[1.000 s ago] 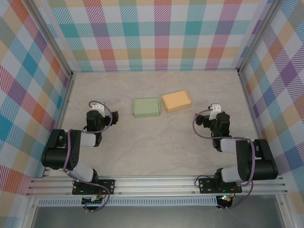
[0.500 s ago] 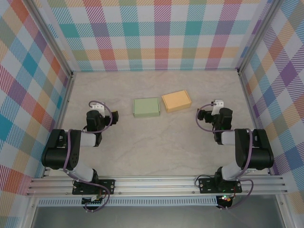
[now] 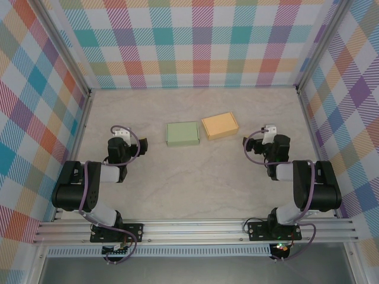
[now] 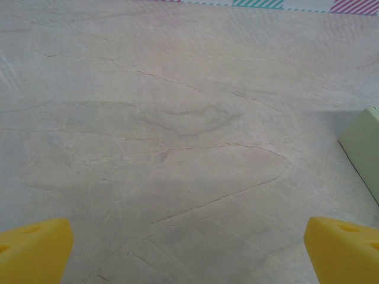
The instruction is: Fold the paper box
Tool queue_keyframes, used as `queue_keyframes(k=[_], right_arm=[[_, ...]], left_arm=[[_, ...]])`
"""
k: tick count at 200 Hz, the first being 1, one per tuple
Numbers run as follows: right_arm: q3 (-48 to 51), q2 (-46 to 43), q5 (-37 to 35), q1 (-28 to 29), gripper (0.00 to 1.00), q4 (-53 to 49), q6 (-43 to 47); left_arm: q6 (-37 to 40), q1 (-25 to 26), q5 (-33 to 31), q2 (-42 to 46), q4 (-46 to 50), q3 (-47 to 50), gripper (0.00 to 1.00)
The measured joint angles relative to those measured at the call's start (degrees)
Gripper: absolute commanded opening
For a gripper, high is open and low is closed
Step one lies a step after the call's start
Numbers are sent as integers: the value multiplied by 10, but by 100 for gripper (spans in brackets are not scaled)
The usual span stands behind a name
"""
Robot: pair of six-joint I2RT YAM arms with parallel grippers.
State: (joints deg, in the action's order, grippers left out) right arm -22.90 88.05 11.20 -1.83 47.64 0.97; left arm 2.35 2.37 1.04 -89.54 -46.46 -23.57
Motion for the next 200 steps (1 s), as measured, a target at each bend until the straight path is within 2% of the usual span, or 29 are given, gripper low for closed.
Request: queue_keyframes(k=[25, 200], right_arm=[[1, 0, 33, -5, 100, 1, 4], [1, 0, 4, -5, 100, 1, -1]], left_arm=[[0, 0, 0, 0, 0, 0, 100], [0, 0, 0, 0, 0, 0, 100]])
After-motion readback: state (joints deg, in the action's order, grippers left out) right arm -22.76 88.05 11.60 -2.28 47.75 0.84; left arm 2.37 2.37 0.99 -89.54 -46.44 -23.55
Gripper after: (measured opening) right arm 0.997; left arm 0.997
